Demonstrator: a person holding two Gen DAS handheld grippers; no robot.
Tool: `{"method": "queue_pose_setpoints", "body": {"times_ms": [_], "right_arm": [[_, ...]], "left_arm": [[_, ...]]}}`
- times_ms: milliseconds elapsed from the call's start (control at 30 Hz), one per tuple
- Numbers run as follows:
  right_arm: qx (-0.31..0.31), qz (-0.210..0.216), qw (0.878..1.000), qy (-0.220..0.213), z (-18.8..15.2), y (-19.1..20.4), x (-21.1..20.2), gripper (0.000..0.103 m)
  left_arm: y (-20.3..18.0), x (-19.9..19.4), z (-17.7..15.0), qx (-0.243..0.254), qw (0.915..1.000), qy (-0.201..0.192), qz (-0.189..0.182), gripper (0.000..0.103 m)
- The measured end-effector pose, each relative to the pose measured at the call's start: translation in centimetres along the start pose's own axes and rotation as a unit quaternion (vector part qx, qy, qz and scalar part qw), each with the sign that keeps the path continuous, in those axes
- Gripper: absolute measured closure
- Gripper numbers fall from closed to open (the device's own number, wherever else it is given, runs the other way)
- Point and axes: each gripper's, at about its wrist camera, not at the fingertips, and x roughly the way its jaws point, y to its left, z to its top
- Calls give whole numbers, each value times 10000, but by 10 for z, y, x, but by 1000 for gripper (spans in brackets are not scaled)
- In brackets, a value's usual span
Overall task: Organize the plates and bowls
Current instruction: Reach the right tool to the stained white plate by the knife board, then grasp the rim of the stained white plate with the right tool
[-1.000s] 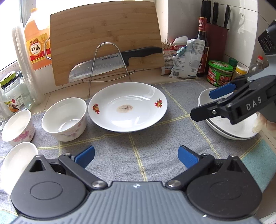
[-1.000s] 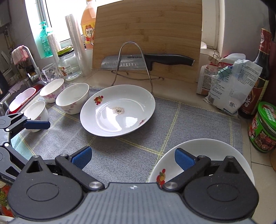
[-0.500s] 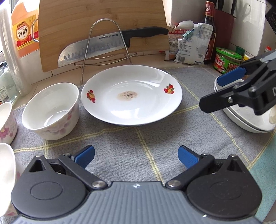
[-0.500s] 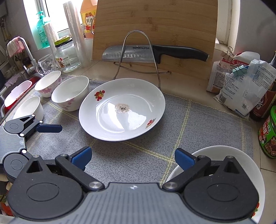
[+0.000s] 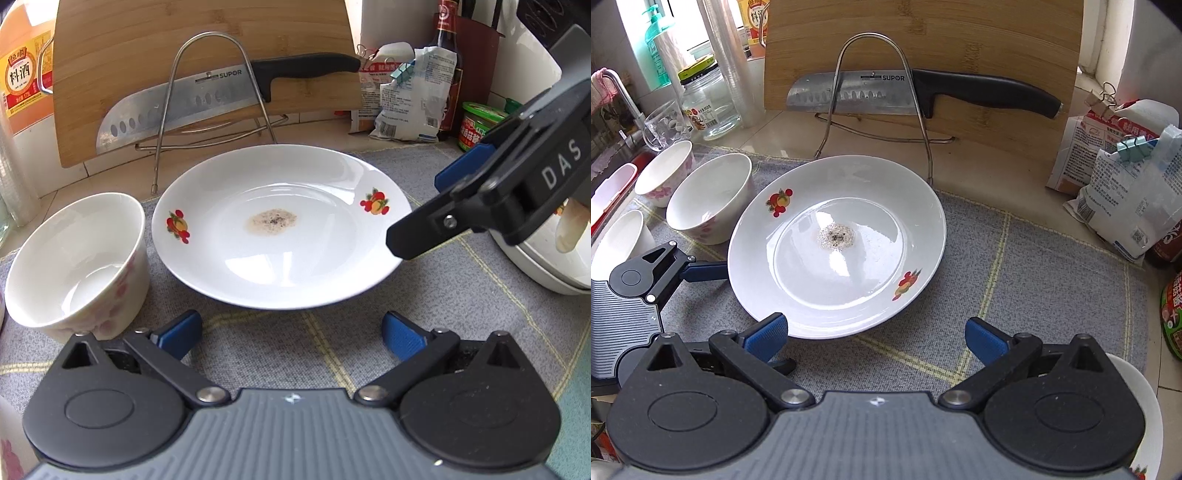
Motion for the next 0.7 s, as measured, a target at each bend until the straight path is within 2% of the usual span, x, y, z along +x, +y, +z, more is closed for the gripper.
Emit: {"method": "queue_pose_setpoints", "body": {"times_ms": [233,567,700], "right_arm": [[-261,170,9992,239,20,-9,24,0],[-209,609,9964,554,47,-31,56,0],[-291,534,9967,545,55,-30,67,0]], "left_arm": [[-3,6,4,-213,9996,-49,201,0],[-5,7,3,-333,9988,-159,332,0],[-6,7,2,-376,9984,-197,373,0]]}}
